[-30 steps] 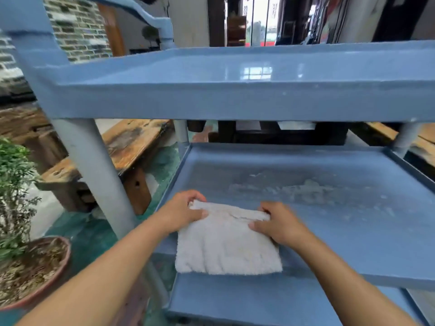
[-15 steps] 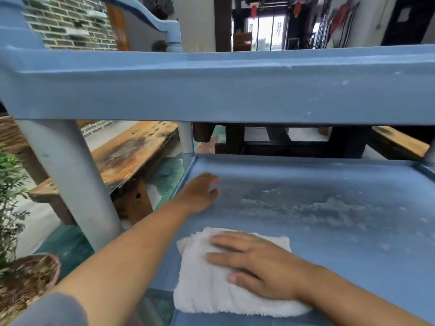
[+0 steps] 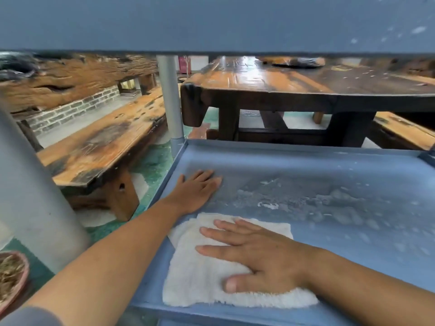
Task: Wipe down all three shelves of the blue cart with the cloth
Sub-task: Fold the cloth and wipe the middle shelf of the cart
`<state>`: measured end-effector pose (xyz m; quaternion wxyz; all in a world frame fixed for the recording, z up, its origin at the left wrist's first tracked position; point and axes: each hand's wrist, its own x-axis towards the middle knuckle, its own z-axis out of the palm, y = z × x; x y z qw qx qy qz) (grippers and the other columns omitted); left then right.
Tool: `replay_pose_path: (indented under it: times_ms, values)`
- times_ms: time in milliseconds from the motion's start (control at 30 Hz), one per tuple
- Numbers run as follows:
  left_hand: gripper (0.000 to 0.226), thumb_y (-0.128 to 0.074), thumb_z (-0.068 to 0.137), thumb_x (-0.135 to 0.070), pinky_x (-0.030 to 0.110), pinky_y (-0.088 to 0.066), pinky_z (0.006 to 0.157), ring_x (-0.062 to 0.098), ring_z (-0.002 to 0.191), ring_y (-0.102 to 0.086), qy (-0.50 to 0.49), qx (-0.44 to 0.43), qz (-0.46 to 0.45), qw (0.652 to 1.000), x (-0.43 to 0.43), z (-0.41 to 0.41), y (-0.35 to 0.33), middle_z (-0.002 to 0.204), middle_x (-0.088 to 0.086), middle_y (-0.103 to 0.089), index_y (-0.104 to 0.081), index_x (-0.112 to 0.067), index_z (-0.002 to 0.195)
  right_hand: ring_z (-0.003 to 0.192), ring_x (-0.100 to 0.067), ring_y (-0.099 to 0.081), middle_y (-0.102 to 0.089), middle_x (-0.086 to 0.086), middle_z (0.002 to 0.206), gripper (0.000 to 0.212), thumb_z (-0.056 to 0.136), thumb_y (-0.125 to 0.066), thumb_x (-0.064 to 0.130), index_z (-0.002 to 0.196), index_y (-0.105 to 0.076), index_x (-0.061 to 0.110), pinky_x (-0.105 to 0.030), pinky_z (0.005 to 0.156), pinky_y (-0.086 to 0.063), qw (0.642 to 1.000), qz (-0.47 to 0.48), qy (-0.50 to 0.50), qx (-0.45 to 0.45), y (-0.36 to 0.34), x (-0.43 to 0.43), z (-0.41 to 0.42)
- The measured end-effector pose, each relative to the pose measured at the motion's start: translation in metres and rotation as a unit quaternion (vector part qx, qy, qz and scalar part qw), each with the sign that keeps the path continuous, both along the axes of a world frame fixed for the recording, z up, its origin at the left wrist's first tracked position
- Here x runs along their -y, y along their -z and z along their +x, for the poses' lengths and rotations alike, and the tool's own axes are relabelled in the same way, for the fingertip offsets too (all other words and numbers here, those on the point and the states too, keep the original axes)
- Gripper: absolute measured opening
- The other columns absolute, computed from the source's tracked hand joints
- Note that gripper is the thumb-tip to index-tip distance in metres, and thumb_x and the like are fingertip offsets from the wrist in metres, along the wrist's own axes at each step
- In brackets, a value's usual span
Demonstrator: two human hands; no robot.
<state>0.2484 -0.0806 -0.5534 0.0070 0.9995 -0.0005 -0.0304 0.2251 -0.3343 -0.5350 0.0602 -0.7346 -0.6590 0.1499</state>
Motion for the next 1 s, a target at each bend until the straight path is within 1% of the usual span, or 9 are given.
replay_pose_path:
  times_ms: [100, 200, 300, 367, 533, 700, 833, 933, 1000]
  values:
    - [0.052, -0.026, 0.107, -0.027, 0.059, -0.012, 0.116, 0.02, 0.153, -0.001, -0.001, 0.004, 0.006, 1.0, 0.0, 0.0, -0.001, 0.167, -0.003, -0.002, -0.011, -0.033, 0.157, 0.15, -0.002, 0.02, 0.013, 0.02, 0.166, 0.07, 0.096, -0.033, 0.07, 0.156, -0.002, 0.051, -0.038, 0.124, 0.008, 0.998, 0.002, 0.041, 0.041, 0.005, -0.012, 0.034]
    - [0.05, -0.022, 0.107, -0.032, 0.057, -0.009, 0.118, 0.018, 0.153, -0.001, -0.005, 0.005, -0.017, 1.0, 0.001, 0.0, -0.002, 0.167, -0.004, -0.004, -0.015, -0.034, 0.156, 0.153, -0.007, 0.009, 0.005, 0.009, 0.169, 0.074, 0.096, -0.032, 0.07, 0.158, -0.006, 0.042, -0.041, 0.125, -0.001, 0.995, 0.02, 0.071, 0.068, 0.007, -0.024, 0.07]
    - [0.058, -0.021, 0.102, -0.054, 0.055, -0.001, 0.12, 0.013, 0.153, 0.001, -0.04, 0.008, -0.066, 0.997, 0.005, 0.0, -0.001, 0.167, -0.012, -0.005, -0.009, -0.039, 0.157, 0.155, -0.013, 0.0, -0.003, 0.004, 0.169, 0.076, 0.096, -0.034, 0.07, 0.16, -0.009, 0.035, -0.044, 0.125, -0.008, 0.99, 0.025, 0.115, 0.077, 0.011, -0.035, 0.104]
    - [0.066, -0.019, 0.096, -0.067, 0.054, 0.002, 0.12, 0.011, 0.153, 0.002, -0.048, 0.008, -0.094, 0.994, 0.007, -0.001, 0.0, 0.166, -0.015, -0.005, -0.003, -0.043, 0.156, 0.154, -0.012, 0.0, -0.003, 0.007, 0.169, 0.077, 0.096, -0.031, 0.072, 0.16, -0.008, 0.036, -0.038, 0.124, -0.005, 0.988, 0.028, 0.129, 0.079, 0.014, -0.04, 0.121]
    - [0.067, -0.015, 0.093, -0.073, 0.052, 0.001, 0.119, 0.016, 0.153, 0.003, -0.021, 0.015, -0.075, 0.997, 0.006, -0.007, 0.001, 0.167, -0.011, 0.001, 0.008, -0.052, 0.152, 0.154, -0.013, -0.007, -0.009, 0.006, 0.169, 0.077, 0.095, -0.032, 0.069, 0.16, -0.014, 0.033, -0.031, 0.122, -0.004, 0.981, 0.043, 0.165, 0.093, 0.016, -0.048, 0.151]
    - [0.075, -0.022, 0.087, -0.08, 0.048, 0.004, 0.121, 0.017, 0.153, 0.009, -0.009, -0.001, -0.04, 0.999, 0.006, -0.01, 0.003, 0.166, -0.012, 0.007, 0.009, -0.055, 0.15, 0.154, -0.015, -0.01, -0.011, 0.007, 0.168, 0.093, 0.078, -0.019, 0.082, 0.158, -0.017, 0.035, -0.041, 0.125, -0.011, 0.959, 0.026, 0.27, 0.087, 0.013, -0.044, 0.182]
    - [0.069, -0.017, 0.085, -0.083, 0.049, 0.005, 0.121, 0.017, 0.153, 0.012, -0.007, -0.02, -0.035, 0.999, 0.006, -0.01, 0.004, 0.166, -0.012, 0.01, 0.006, -0.062, 0.147, 0.153, -0.02, -0.014, -0.015, 0.003, 0.168, 0.079, 0.092, -0.029, 0.075, 0.157, -0.022, 0.033, -0.044, 0.124, -0.016, 0.937, 0.018, 0.334, 0.098, 0.015, -0.029, 0.214]
    - [0.066, -0.015, 0.087, -0.082, 0.049, 0.006, 0.121, 0.017, 0.153, 0.012, -0.01, -0.022, -0.029, 0.999, 0.007, -0.01, 0.003, 0.166, -0.012, 0.01, 0.006, -0.062, 0.147, 0.151, -0.025, -0.018, -0.02, -0.004, 0.165, 0.075, 0.095, -0.027, 0.072, 0.155, -0.027, 0.028, -0.048, 0.121, -0.021, 0.912, 0.017, 0.393, 0.118, 0.016, -0.017, 0.234]
    - [0.064, -0.015, 0.089, -0.079, 0.05, 0.005, 0.121, 0.018, 0.153, 0.011, -0.018, -0.018, -0.029, 0.999, 0.008, -0.009, 0.004, 0.166, -0.012, 0.01, 0.005, -0.062, 0.147, 0.152, -0.029, -0.013, -0.014, -0.003, 0.167, 0.076, 0.093, -0.024, 0.075, 0.155, -0.025, 0.031, -0.051, 0.122, -0.017, 0.887, 0.008, 0.445, 0.124, 0.019, -0.016, 0.236]
